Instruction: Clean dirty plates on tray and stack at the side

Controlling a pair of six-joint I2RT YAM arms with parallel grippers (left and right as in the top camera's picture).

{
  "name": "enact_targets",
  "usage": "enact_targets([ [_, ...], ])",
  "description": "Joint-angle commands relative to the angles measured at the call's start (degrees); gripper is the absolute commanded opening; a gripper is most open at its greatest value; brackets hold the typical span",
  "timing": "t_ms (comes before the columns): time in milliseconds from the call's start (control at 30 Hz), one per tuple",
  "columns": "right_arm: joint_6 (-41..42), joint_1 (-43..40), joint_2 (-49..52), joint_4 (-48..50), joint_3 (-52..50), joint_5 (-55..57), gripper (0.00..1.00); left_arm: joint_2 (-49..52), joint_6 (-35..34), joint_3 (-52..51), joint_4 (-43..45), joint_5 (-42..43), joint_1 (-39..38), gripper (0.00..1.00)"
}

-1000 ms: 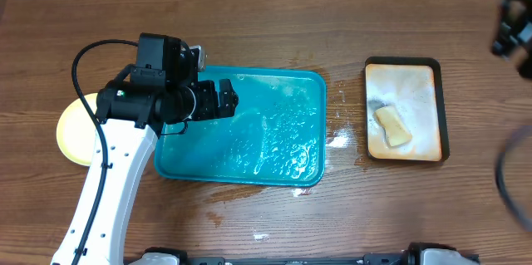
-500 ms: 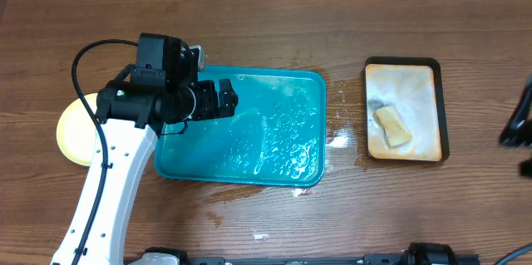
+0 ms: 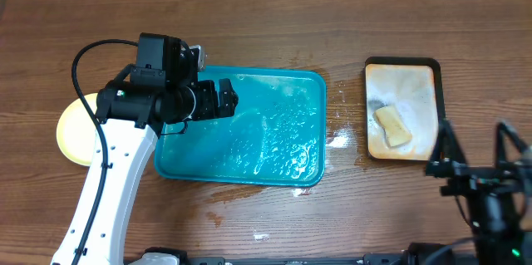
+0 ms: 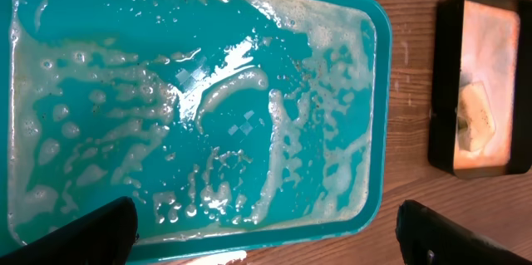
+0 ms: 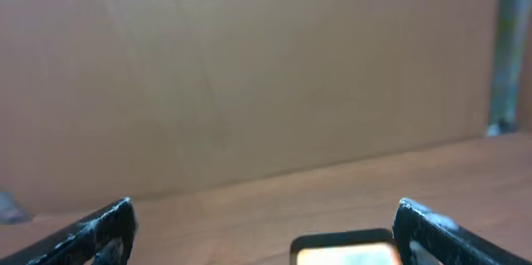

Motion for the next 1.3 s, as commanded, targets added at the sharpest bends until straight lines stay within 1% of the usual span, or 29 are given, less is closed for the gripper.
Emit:
enact_targets([
  [0, -0.07, -0.09, -3.06, 4.2, -7.63, -4.17, 1.0, 0.0, 1.07, 0.46, 0.04, -0.28, -0.02, 1.0],
  [300, -0.07, -0.09, -9.51, 17.84, -26.69, -4.55, 1.0, 0.0, 1.07, 0.46, 0.04, -0.28, -0.02, 1.0],
  [467, -0.09, -0.09, -12.94, 19.89, -32.87, -4.52, 1.0, 0.0, 1.07, 0.46, 0.07, -0.28, -0.02, 1.0],
  [600, -0.09, -0.09, -13.99, 21.05, -36.13, -4.52, 1.0, 0.0, 1.07, 0.46, 0.07, -0.28, -0.02, 1.0],
  [1033, -0.09, -0.11, -13.99, 22.29, -41.46, -4.31, 1.0, 0.0, 1.07, 0.46, 0.07, -0.26, -0.02, 1.0],
  [1167, -0.11, -0.09, -13.99, 26.49, -43.54, -4.28, 1.0, 0.0, 1.07, 0.46, 0.07, -0.28, -0.02, 1.0],
  [1267, -0.11, -0.09, -13.99, 26.36, -43.5, -3.89, 1.0, 0.0, 1.07, 0.46, 0.07, -0.28, -0.02, 1.0],
])
